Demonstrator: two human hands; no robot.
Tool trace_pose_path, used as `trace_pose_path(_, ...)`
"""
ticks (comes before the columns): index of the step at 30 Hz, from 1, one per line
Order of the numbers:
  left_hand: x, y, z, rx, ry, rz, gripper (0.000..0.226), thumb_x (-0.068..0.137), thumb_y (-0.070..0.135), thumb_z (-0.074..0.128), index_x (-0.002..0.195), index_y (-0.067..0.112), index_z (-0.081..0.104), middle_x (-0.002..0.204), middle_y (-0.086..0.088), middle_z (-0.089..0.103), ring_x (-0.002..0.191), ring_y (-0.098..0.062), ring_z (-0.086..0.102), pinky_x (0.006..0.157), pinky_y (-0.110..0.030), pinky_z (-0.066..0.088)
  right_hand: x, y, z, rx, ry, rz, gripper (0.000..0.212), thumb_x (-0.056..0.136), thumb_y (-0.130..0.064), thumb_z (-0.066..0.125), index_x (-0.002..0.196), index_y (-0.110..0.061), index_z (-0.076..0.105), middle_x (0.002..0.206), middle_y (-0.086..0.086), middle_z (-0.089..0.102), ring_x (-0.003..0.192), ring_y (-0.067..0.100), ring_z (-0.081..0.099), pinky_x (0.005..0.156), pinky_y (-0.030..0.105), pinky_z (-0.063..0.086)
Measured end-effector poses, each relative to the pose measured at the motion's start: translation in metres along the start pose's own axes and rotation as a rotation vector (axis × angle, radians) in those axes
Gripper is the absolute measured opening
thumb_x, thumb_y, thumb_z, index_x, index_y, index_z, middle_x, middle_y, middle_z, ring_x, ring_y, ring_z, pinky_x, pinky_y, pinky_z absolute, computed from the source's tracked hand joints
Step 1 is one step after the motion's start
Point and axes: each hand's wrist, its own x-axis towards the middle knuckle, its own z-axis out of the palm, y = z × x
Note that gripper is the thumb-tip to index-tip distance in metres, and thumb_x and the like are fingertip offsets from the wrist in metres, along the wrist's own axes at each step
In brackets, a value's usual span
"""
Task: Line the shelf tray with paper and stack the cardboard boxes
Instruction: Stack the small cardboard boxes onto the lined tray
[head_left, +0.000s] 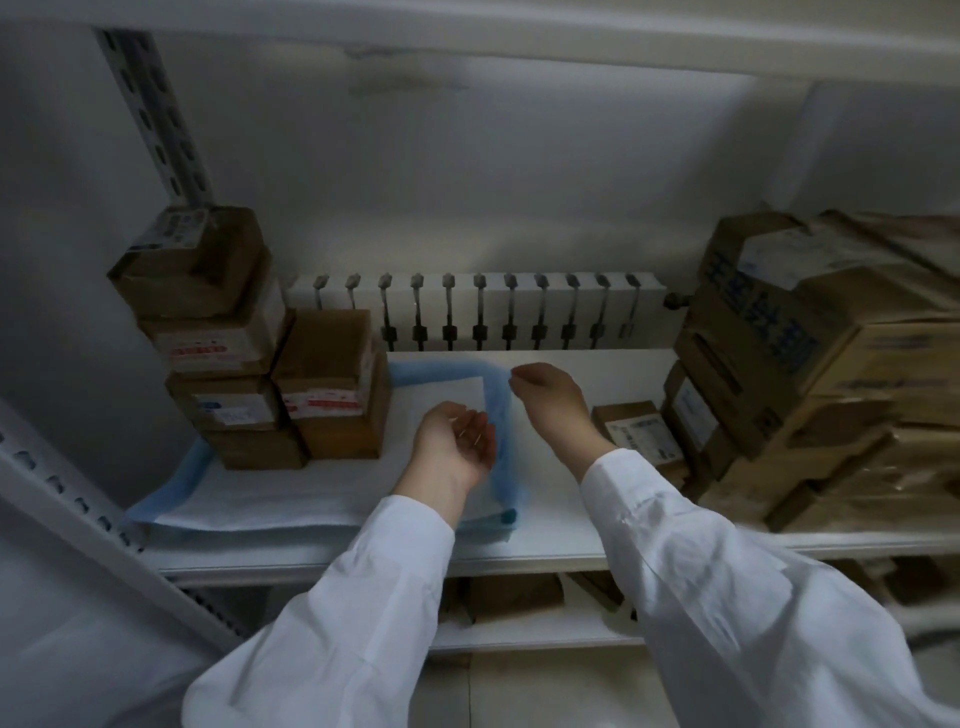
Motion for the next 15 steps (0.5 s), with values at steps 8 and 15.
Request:
trace_pose_path(8,0.02,-0.071,0.031,0.188,-0.048,-0.109,0.023,0.091,0.02,0.044,0.073,0.007,0.05,0.075,-0.009,0.052,0.064,-0.021,0.047,0.06,-0.026,0.036,0.009,0.077,-0.057,-0.318,0.027,0.148,0.047,0.09,-0.038,0.055,0.128,-0.01,0.048,0.134,0.014,0.051,0.122,0.031,0.048,0.094,0.03,0.04)
trace_pose_path(15,0.034,-0.112,0.048,0.329,-0.033,-0.126,0.016,0.093,0.023,0.048,0.095,0.009,0.055,0.101,-0.012,0.051,0.087,-0.027,0.048,0.085,-0.035,0.038,0.021,0.112,-0.075,-0.394,-0.056,0.376,0.086,0.089,-0.061,0.042,0.151,-0.018,0.001,0.159,0.009,0.0,0.146,0.032,0.007,0.118,0.044,0.014)
